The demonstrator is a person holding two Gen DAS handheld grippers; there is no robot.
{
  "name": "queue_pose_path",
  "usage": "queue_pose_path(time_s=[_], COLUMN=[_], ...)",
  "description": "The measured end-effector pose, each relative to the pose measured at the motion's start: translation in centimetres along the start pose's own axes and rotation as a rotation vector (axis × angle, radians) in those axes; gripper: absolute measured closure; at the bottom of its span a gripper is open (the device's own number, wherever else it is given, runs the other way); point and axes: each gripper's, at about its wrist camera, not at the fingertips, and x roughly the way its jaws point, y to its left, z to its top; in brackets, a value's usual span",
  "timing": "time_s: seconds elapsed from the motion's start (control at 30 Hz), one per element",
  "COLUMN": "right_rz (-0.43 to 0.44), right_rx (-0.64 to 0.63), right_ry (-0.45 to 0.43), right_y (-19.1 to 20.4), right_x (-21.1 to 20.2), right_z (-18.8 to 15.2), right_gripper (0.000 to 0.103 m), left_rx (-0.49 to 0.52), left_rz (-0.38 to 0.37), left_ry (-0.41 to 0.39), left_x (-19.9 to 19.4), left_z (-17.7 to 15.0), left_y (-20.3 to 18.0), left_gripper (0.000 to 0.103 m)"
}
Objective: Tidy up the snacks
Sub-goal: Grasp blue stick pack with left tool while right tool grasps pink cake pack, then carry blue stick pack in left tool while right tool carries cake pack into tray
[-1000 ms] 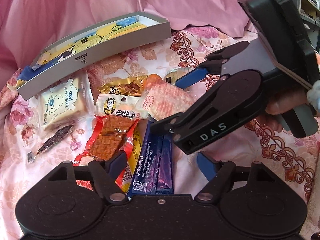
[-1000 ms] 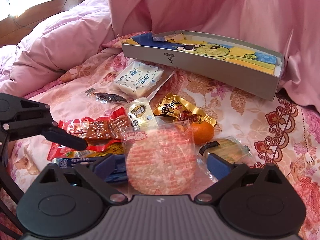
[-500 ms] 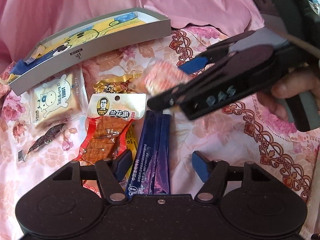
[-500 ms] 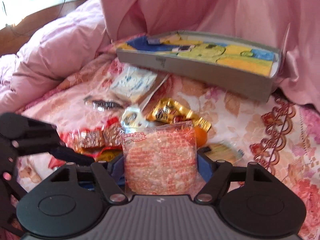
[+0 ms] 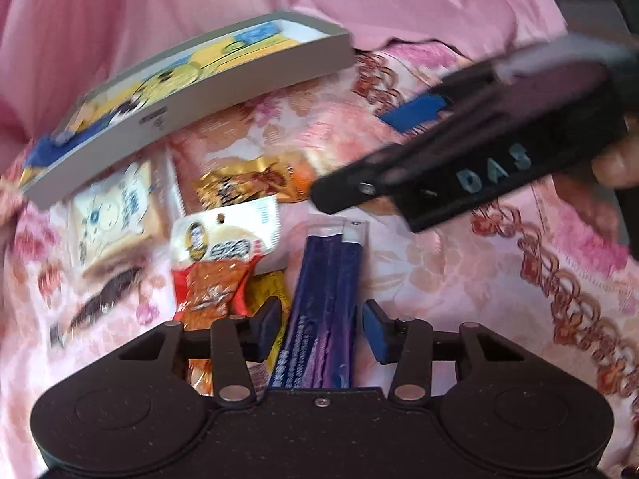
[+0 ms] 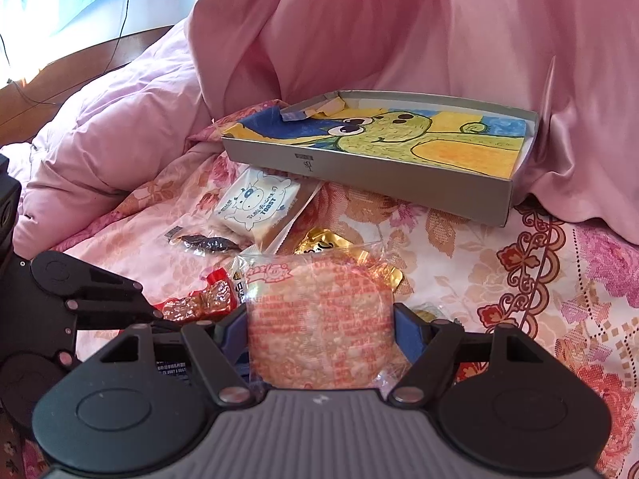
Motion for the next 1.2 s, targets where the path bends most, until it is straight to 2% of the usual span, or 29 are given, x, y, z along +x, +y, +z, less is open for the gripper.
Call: queue_pose_path(time_s=[0.1,0.2,0.37,0.5,0.73,0.93,1.2], right_rz=[-0.005,-0.008,-0.013,-0.015,-0.027,-0.042,-0.085], right_rx=[0.002,0.012,0.006,-0.006,-0.021,-0.038,-0.044], right_ry=[-0.005,-0.007,-0.010,-0.019,-0.046,-0.058,-0.110], right_y=[0.0,-0.2,-0.2,-0.1,0.0,0.1,0.1], right_x=[-0.1,-0.2,-0.1,-0.3,-0.8,-1.1,-1.7], right_z=[0.0,0.0,0.0,0.0,0.3,0.4,0.6], right_gripper=[0.026,0.026,0.026,0.026,0.026,0.026,0.026], left_rx=[0.053,0.047,-0.024,-0.134,-0.250,-0.304,-0.343], left_rz=[0.024,0.020,0.002,-0.019,-0.042,-0.017,0.020], left_ry=[0.002,0.004,0.013,0.021,0.051,0.009,-0.103], left_x=[0.4,0.5,0.0,-0.6,-1.8,-3.6,-5.6], left_z=[0.3,0.5,0.4,0.2,-0.4,-0.8,-0.8], left_y=[-0.8,-0.7,-0.2,0.8,1.3,1.1,0.7], left_gripper=[0.056,0.067,0.073,0.078,0.080,0.080,0.080])
